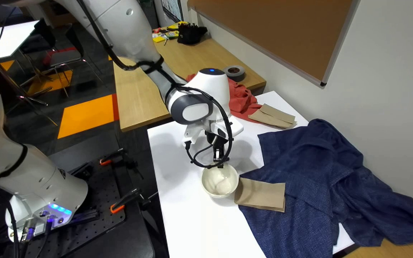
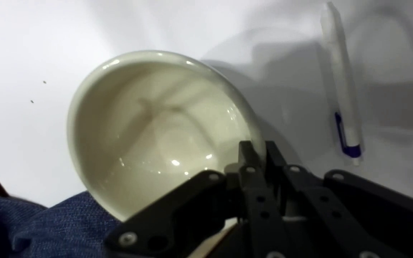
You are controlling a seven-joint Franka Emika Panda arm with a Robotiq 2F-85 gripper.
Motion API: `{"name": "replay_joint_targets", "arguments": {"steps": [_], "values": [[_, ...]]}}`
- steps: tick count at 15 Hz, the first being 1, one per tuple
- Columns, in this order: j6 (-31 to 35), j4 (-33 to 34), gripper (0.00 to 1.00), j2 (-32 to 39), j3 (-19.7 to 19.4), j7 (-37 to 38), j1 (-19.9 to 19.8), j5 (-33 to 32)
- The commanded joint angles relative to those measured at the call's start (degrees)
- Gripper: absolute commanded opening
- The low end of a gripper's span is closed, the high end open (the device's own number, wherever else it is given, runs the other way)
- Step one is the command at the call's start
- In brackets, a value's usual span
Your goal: Move the white bowl to the left
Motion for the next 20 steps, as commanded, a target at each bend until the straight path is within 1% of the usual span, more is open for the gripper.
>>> {"name": "replay_joint_targets", "arguments": {"steps": [1, 5, 11, 16, 20], "values": [[0.6, -5.5, 0.02, -6.2, -0.8, -0.7, 3.5, -4.0], [1.0, -7.9, 0.02, -8.3, 0.2, 0.2, 7.2, -9.0], [0.4, -9.6, 0.02, -9.2, 3.9, 0.3, 11.6, -12.8], [0.7, -9.5, 0.02, -8.4, 6.8, 0.3, 15.3, -16.2], [2.5, -9.4, 0.02, -7.7, 8.7, -0.2, 17.4, -19.6]]}}
